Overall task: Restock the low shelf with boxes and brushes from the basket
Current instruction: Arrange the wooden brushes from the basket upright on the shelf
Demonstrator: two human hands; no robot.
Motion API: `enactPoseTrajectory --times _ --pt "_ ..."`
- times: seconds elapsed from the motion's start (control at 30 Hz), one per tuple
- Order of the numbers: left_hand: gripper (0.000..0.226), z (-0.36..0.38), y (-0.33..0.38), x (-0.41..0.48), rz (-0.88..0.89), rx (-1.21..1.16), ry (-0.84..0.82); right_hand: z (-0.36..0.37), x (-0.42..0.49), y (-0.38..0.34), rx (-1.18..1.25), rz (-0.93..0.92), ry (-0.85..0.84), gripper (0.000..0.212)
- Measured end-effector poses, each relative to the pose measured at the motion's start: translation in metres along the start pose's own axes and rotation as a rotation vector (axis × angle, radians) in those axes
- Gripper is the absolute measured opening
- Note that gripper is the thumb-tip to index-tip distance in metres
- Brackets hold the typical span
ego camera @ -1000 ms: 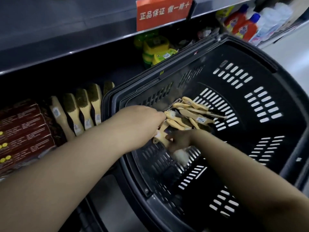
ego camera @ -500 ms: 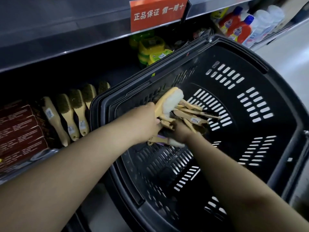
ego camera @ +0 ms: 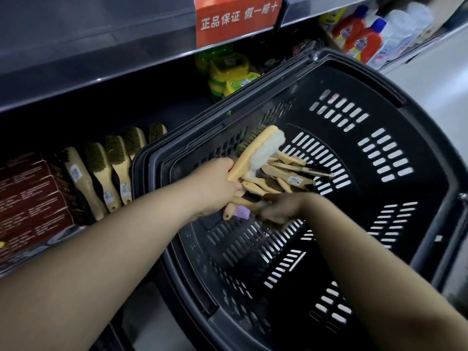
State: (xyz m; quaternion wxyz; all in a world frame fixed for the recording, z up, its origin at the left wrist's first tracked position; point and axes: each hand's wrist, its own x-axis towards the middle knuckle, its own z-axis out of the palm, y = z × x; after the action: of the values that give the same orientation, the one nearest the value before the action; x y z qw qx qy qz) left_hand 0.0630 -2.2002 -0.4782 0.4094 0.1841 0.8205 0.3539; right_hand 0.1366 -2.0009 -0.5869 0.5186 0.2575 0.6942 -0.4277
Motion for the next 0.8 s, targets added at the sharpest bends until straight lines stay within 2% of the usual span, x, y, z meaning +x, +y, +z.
enactPoseTrajectory --times 0.13,0.23,0.3,0.37,0.43,0.5,0.57,0.63,0.7,0.73,0.8 --pt "0.02 -0.001 0.0 0.001 -0.043 -0.031 -0.018 -0.018 -0.063 -0.032 -0.136 -0.19 0.008 0.03" --pt "0.016 -0.002 0.0 -0.002 -0.064 -0.113 -0.115 -0.017 -0.091 -0.041 0.115 -0.329 -0.037 0.025" --pt "0.012 -0.003 0.0 -0.004 -0.078 -0.187 -0.16 -0.018 -0.099 -0.041 0.268 -0.381 -0.053 0.034" --pt "0.017 -0.003 0.001 -0.004 -0.077 -0.215 -0.179 -0.02 -0.099 -0.043 0.356 -0.423 0.02 0.032" --pt "0.02 -0.004 0.0 -0.004 -0.076 -0.236 -0.204 -0.023 -0.094 -0.043 0.456 -0.439 0.143 0.015" --pt "0.022 -0.004 -0.002 -0.005 -0.053 -0.24 -0.208 -0.025 -0.084 -0.044 0.511 -0.439 0.218 0.011" --pt "0.031 -0.004 -0.006 -0.003 -0.02 -0.228 -0.149 -0.026 -0.071 -0.046 0.595 -0.497 0.238 0.021" --pt "0.033 -0.003 -0.007 -0.001 -0.027 -0.258 -0.057 -0.028 -0.055 -0.044 0.759 -0.573 0.177 0.046" --pt "0.027 -0.002 -0.008 0.0 -0.022 -0.268 0.006 -0.031 -0.034 -0.034 0.902 -0.526 0.124 0.064" --pt "0.024 -0.001 -0.008 0.0 -0.02 -0.262 0.023 -0.03 -0.021 -0.028 0.954 -0.444 0.142 0.064" --pt "0.018 -0.001 -0.008 0.001 -0.025 -0.27 0.047 -0.012 0.012 -0.013 1.023 -0.233 0.198 0.05"
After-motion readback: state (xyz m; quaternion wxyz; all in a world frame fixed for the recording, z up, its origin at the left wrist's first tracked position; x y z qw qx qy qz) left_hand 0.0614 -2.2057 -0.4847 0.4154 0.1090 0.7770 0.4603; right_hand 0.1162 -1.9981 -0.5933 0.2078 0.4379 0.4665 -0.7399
